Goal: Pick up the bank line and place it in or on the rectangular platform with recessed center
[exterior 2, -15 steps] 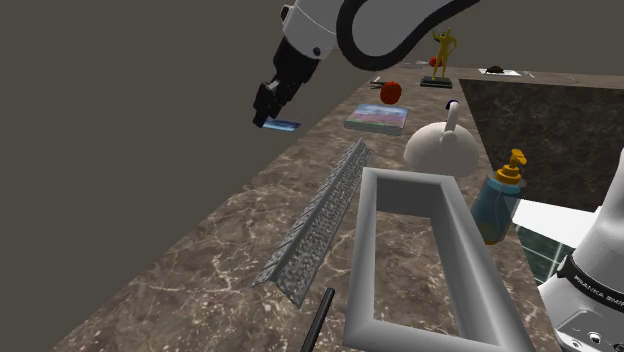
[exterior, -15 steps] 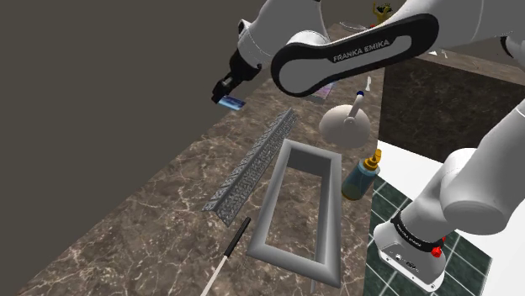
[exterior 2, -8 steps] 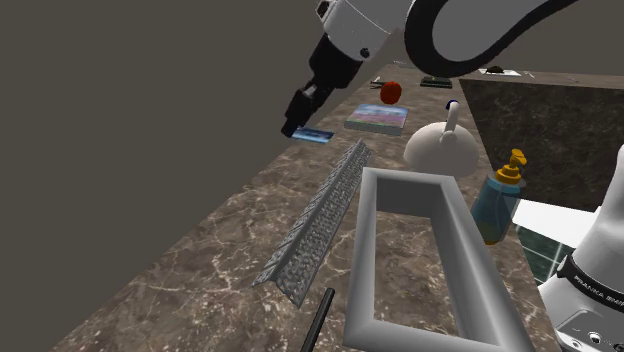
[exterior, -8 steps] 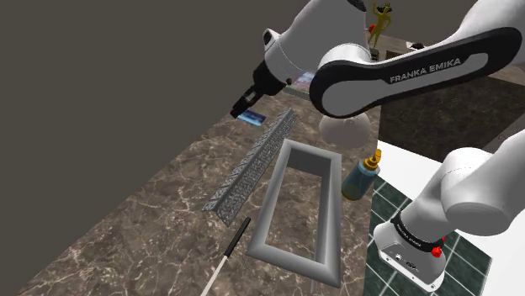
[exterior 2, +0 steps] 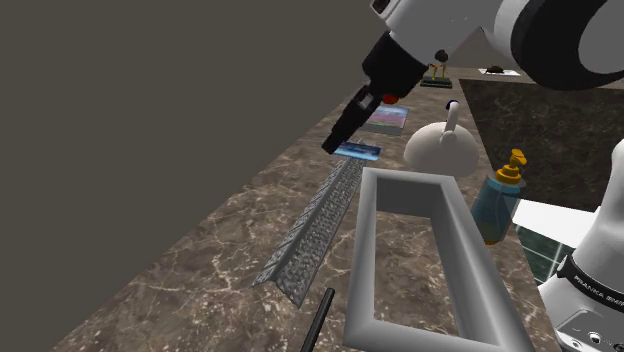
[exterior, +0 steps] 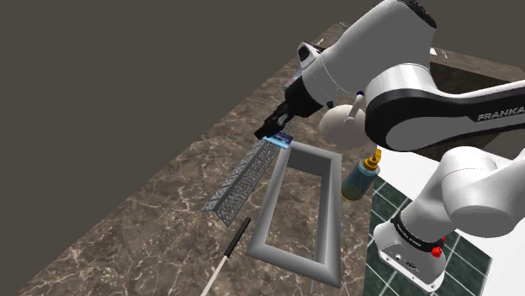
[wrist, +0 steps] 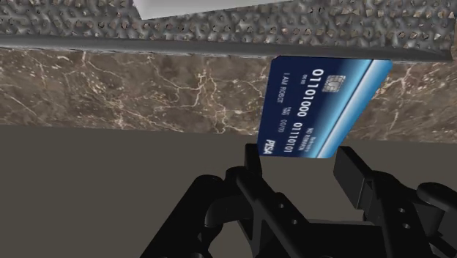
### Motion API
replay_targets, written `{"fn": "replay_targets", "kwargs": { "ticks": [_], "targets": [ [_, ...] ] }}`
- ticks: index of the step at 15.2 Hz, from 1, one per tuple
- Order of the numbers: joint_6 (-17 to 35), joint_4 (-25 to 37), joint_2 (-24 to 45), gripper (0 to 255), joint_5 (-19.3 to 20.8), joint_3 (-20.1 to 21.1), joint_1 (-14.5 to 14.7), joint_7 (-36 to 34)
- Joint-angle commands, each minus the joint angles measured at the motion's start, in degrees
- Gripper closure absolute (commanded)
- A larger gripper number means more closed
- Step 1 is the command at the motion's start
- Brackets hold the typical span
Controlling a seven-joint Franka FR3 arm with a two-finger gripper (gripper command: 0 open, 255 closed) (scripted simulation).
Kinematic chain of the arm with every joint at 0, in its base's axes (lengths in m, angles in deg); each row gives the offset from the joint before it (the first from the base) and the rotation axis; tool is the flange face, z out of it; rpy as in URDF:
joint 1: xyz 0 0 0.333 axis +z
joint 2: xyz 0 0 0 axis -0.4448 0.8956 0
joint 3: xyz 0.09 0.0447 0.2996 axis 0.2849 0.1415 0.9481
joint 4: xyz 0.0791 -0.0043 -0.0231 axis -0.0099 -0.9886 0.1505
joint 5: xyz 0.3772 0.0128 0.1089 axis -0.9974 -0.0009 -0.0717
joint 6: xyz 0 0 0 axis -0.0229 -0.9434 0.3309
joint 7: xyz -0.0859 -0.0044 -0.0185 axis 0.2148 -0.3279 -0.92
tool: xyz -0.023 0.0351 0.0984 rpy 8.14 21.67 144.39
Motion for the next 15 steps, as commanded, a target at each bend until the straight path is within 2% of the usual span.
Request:
{"fn": "replay_targets", "kwargs": {
  "ticks": [1, 9, 15],
  "targets": [
    [-1.91, -2.92, -4.81, 255, -1.14, 0.42, 1.71, -0.99],
    [-11.44, -10.87, -21.89, 255, -4.95, 4.38, 9.20, -7.44],
    [-6.37, -14.78, -20.65, 255, -5.54, 5.88, 9.46, -8.36]
  ]
}}
